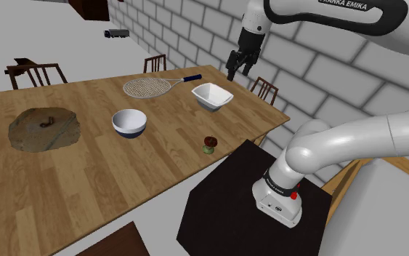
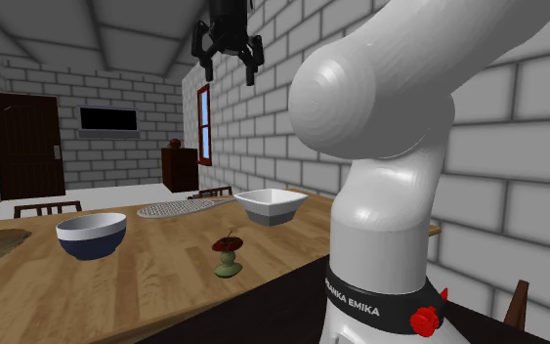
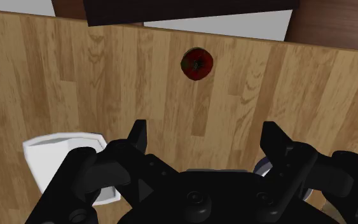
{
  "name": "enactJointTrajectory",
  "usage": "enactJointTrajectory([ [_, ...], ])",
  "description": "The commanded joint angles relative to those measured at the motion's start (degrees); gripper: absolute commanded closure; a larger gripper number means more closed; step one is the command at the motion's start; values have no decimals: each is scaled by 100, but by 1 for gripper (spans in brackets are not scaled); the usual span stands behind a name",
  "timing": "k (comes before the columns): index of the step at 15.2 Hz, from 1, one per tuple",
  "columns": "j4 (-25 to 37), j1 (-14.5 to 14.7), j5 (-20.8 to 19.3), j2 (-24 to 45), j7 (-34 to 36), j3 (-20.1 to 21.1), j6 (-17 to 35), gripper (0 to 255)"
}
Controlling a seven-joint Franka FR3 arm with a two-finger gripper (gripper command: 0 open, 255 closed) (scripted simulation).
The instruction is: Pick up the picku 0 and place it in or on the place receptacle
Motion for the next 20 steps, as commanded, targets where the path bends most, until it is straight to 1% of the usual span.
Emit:
enactJointTrajectory([
  [1, 0, 0, 0, 0, 0, 0, 0, 0],
  [6, -674, 53, -38, 345, -97, 18, 723, 0],
  [11, -1227, 97, -88, 864, -181, 40, 1501, 0],
  [15, -1574, 120, -143, 1418, -234, 63, 2166, 0],
  [20, -1871, 129, -246, 2292, -270, 99, 3040, 0],
])
